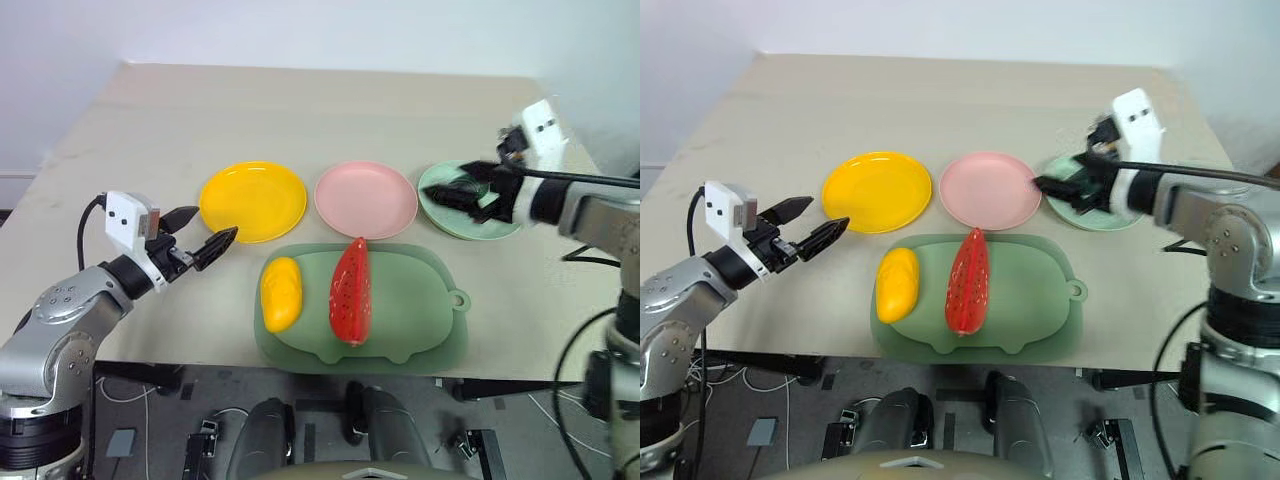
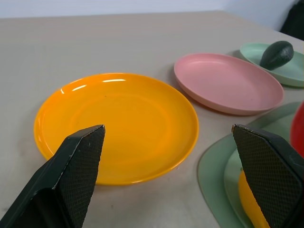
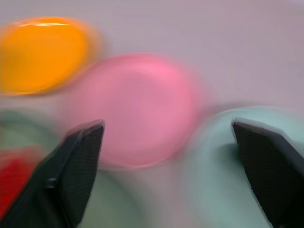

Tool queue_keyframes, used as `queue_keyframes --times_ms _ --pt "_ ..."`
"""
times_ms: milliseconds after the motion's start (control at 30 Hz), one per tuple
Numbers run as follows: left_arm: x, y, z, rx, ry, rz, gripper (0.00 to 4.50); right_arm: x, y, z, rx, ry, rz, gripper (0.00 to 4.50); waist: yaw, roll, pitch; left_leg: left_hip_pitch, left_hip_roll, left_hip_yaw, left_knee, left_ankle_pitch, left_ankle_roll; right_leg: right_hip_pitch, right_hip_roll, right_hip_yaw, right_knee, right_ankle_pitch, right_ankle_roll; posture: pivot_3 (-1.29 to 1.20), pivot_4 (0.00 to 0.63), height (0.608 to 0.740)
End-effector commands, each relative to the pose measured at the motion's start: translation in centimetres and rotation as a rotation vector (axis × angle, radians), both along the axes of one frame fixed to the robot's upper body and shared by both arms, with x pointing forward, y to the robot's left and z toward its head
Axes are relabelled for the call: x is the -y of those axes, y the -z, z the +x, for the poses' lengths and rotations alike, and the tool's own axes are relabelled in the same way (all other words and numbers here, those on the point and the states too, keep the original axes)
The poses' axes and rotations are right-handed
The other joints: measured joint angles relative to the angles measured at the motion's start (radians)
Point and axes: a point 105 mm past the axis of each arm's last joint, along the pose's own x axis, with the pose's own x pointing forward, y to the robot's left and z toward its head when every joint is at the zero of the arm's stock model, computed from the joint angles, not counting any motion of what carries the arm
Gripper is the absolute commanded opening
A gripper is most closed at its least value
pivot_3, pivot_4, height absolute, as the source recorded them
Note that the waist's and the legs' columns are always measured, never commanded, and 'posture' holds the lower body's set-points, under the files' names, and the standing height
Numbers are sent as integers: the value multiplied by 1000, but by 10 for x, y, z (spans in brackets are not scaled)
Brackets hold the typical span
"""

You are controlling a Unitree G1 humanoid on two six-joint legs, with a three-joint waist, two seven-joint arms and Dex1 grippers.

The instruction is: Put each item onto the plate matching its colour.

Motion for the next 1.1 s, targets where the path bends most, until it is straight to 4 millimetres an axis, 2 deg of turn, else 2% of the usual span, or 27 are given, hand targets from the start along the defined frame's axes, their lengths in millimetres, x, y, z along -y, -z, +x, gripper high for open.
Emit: queue_keyframes --times_ms 33,200,267,533,933,1100 --pt "7 -6 4 41 27 -2 4500 -32 21 -19 -49 -81 -6 4489 3 0 -1 -1 0 0 0 0 0 0 -1 0 0 0 0 0 150 740" --pt "8 -8 6 47 36 3 4500 -58 42 -28 -111 -110 19 4489 -1 0 -1 -1 -3 0 0 0 0 0 -2 0 0 0 0 0 150 740" --pt "7 -10 5 48 37 8 4500 -62 49 -30 -135 -110 -6 4489 -1 1 -1 -1 -3 1 0 0 -1 0 -2 0 0 0 0 0 150 740" --pt "8 -5 0 36 32 9 4500 -54 74 -41 -181 -101 -226 4489 0 0 -1 -1 -3 0 0 0 0 0 -1 0 0 0 0 0 150 740" --pt "9 -4 1 40 23 4 4500 -40 88 -42 -207 -87 -376 4489 0 0 -1 -1 -2 0 0 0 1 0 -1 0 -1 0 0 0 150 740" --pt "8 -6 2 48 15 4 4500 -36 81 -37 -183 -83 -383 2975 0 0 -1 -1 -2 0 0 0 1 0 -1 0 -1 0 0 0 150 740"
